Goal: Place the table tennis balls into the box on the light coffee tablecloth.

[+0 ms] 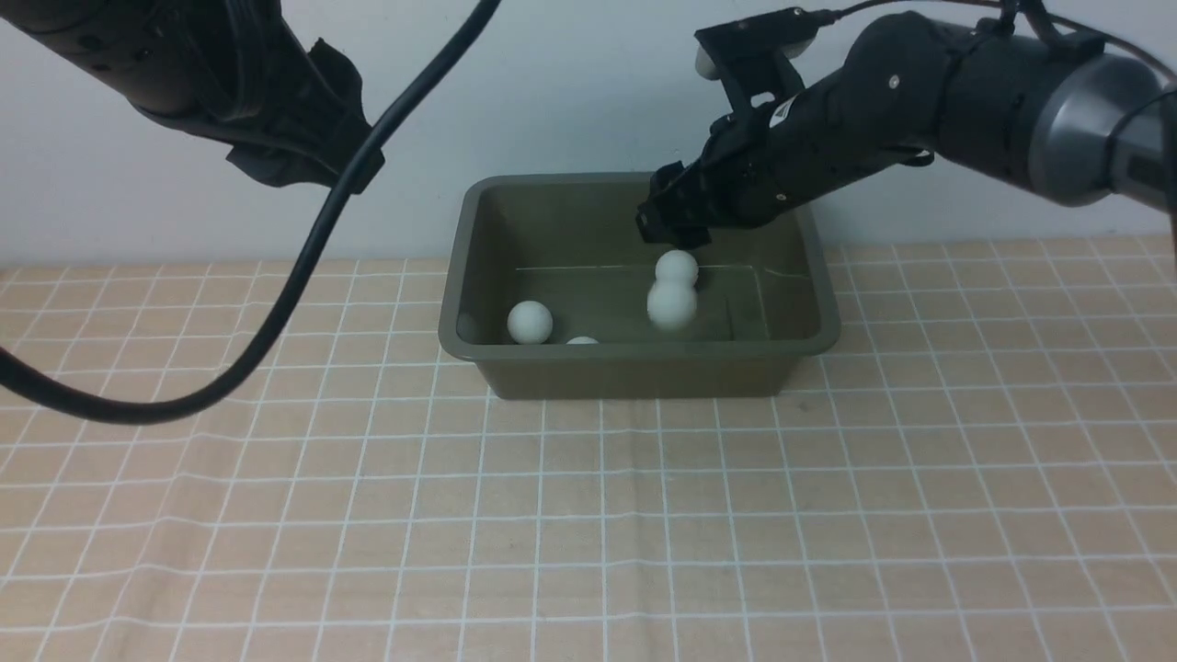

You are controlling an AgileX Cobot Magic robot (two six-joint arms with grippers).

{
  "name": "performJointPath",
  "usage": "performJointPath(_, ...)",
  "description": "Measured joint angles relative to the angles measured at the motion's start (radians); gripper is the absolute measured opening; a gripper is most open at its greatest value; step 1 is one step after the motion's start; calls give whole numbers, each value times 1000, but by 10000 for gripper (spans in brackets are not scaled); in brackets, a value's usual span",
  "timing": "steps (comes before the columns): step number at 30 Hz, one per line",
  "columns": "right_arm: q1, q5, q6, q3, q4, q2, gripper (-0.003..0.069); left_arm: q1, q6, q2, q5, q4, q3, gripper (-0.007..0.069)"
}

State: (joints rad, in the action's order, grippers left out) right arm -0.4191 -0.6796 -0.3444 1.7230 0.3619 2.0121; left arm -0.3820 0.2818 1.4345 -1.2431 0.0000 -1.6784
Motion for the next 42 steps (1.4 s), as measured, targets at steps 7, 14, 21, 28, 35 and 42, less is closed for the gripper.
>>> performJointPath(7,11,9,15,-2,-100,-83,470,0,0,0,13,0,0,377)
performJointPath(14,43,9,172,-2,-393,-354,470,0,0,0,41,0,0,377)
performJointPath(21,73,-132,320,-2,-711,-637,470,0,0,0,133,-16,0,377)
performJointPath(28,74,-253,303,-65,-674,-883,465,0,0,0,182,-21,0,377)
performJointPath(35,74,-186,181,-438,-527,-1143,428,0,0,0,215,-24,0,377)
performJointPath(42,74,-52,207,-866,-475,-1402,422,0,0,0,226,-42,0,377)
